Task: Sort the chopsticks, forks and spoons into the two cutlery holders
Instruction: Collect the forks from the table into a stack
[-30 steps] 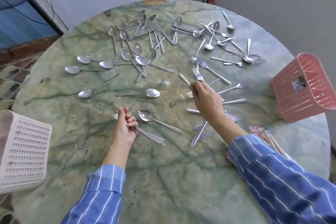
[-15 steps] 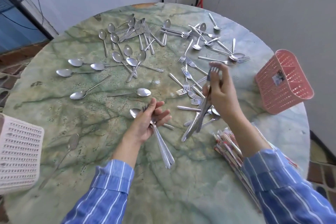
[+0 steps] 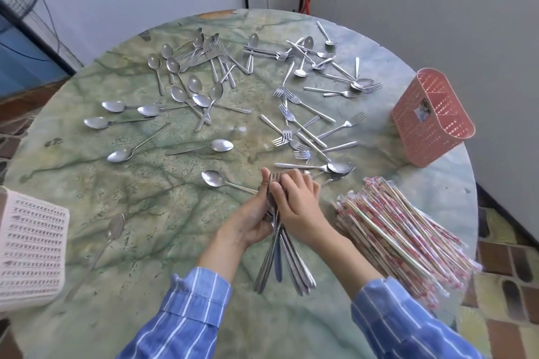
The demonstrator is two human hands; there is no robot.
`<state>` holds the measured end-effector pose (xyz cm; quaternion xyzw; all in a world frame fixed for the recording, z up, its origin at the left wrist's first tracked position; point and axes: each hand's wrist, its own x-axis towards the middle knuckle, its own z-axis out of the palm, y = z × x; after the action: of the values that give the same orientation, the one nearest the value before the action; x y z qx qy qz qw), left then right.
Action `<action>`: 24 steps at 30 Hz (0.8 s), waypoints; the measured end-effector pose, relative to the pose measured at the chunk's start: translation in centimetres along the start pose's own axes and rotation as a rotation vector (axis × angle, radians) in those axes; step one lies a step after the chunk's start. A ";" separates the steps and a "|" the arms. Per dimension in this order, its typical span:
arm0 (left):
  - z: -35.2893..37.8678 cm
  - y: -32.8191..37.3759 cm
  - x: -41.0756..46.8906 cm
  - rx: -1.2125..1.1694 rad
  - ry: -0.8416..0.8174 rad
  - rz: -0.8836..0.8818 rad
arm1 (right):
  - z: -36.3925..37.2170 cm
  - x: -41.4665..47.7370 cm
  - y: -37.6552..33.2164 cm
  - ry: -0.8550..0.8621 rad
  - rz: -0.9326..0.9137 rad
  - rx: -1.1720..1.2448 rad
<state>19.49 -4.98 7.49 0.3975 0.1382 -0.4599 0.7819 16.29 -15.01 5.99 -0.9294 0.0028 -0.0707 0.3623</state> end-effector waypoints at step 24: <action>-1.8 -8.3 -2.9 0.190 0.361 0.048 | -1.6 -12.5 0.1 -0.363 0.747 0.733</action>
<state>11.26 -4.07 3.93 0.5487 0.2227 -0.3732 0.7142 3.67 -15.44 5.42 -0.6756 0.2450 0.2275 0.6571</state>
